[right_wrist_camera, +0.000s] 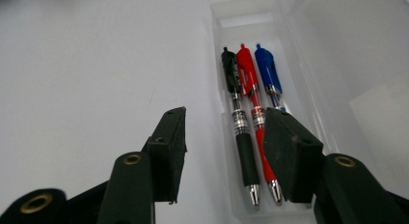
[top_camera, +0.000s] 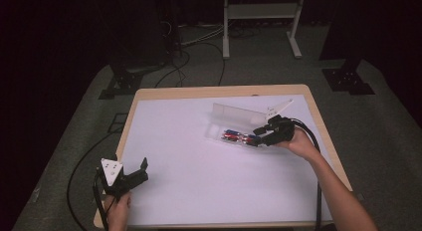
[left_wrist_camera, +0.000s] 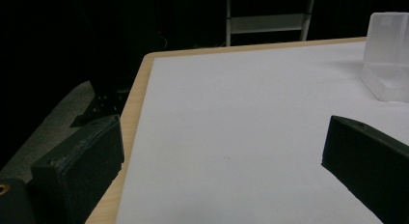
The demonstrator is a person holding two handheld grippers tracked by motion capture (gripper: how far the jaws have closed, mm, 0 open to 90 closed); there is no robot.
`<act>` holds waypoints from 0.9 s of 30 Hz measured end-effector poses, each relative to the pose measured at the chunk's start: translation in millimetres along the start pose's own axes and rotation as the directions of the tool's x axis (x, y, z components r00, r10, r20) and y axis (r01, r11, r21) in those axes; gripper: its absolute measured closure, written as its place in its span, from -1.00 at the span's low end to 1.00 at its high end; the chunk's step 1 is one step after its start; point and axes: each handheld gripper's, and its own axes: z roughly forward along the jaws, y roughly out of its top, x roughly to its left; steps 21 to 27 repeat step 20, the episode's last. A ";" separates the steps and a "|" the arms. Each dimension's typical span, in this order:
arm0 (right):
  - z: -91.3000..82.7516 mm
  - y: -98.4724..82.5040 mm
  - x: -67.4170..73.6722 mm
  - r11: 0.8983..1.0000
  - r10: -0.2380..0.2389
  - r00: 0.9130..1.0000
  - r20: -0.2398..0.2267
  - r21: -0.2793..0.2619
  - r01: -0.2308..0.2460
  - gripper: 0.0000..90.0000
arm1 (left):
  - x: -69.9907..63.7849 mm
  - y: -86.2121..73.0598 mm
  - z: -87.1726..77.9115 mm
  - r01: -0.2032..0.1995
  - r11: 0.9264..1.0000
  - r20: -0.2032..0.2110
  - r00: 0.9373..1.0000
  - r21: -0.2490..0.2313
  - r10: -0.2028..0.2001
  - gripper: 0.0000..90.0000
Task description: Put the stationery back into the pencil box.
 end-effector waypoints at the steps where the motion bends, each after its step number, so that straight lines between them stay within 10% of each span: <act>1: -1.2 -3.4 3.9 1.000 -0.003 1.000 -0.005 0.007 0.003 0.06 | -0.2 0.0 0.0 -0.001 1.000 -0.001 1.000 -0.001 0.001 -0.99; 27: -16.7 -31.3 26.0 1.000 0.007 0.999 -0.037 -0.022 -0.008 -0.10 | 1.0 0.8 0.0 -0.002 1.000 -0.003 1.000 0.000 0.002 -0.99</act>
